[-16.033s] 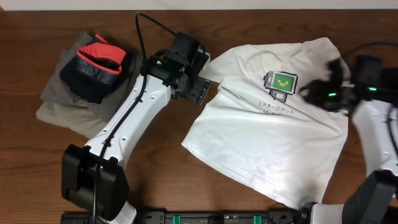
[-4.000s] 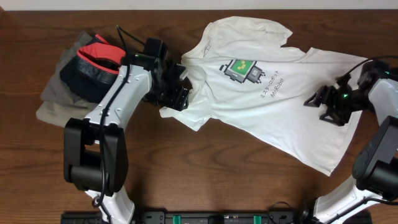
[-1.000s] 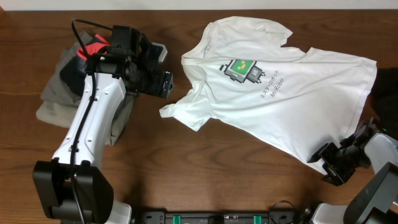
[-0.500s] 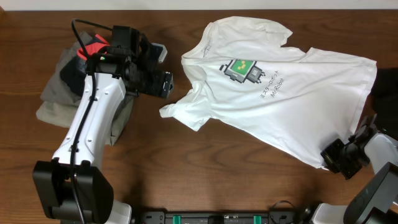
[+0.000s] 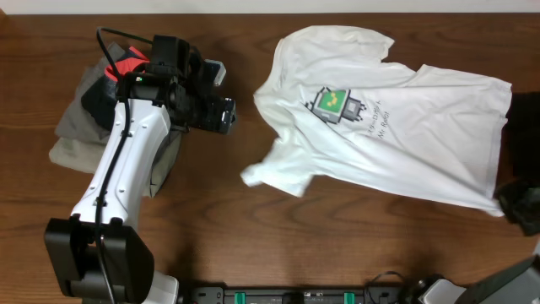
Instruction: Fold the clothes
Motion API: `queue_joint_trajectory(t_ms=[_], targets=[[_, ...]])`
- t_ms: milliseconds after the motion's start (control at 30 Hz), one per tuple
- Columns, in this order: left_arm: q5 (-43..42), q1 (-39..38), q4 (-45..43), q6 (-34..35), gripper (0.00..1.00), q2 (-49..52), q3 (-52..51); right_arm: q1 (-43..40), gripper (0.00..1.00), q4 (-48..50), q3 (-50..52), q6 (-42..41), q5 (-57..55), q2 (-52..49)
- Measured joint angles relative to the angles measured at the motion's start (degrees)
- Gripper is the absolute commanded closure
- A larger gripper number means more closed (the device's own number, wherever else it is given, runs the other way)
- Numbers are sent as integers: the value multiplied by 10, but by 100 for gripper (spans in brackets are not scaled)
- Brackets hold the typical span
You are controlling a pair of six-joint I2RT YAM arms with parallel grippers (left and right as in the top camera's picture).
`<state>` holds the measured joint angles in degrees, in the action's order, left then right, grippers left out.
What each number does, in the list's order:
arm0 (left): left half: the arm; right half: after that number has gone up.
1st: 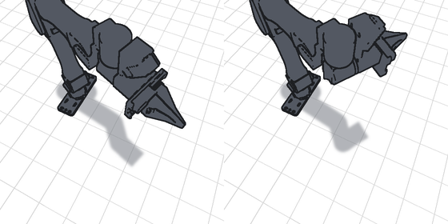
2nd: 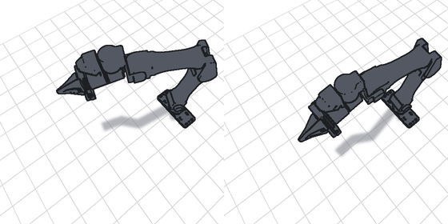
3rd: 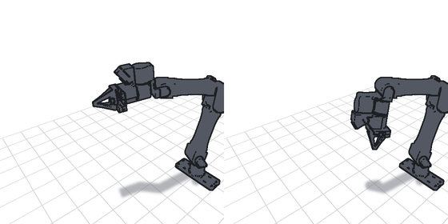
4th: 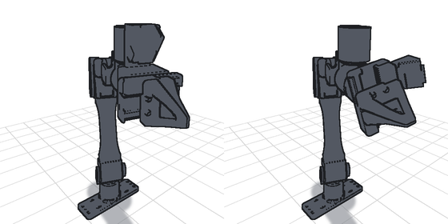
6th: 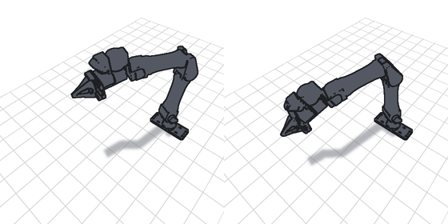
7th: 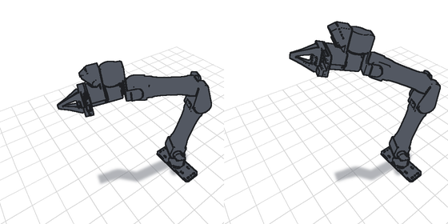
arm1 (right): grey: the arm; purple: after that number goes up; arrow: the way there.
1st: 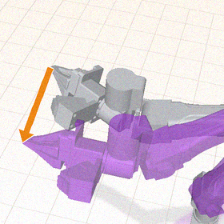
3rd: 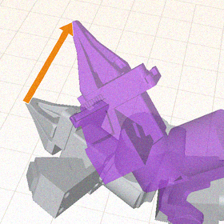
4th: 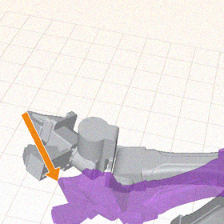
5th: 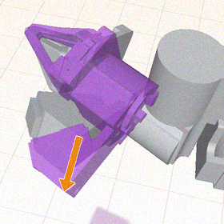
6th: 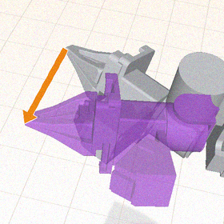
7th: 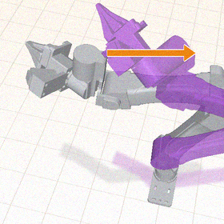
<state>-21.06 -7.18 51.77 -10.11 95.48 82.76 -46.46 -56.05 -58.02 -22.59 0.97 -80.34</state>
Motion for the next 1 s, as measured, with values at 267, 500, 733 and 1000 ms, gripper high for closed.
queue_joint_trajectory(t_ms=[267,500,733,1000], targets=[[-26,-21,-55,9,12,9,0,3,99,-5,-3,0,-10,9],[-63,-85,-122,11,20,98,0,20,99,-8,-3,0,-5,9],[-116,-149,-79,26,28,147,-8,21,99,-10,-3,0,4,9],[-105,-203,-13,18,19,147,-8,21,99,-9,-3,0,9,9]])
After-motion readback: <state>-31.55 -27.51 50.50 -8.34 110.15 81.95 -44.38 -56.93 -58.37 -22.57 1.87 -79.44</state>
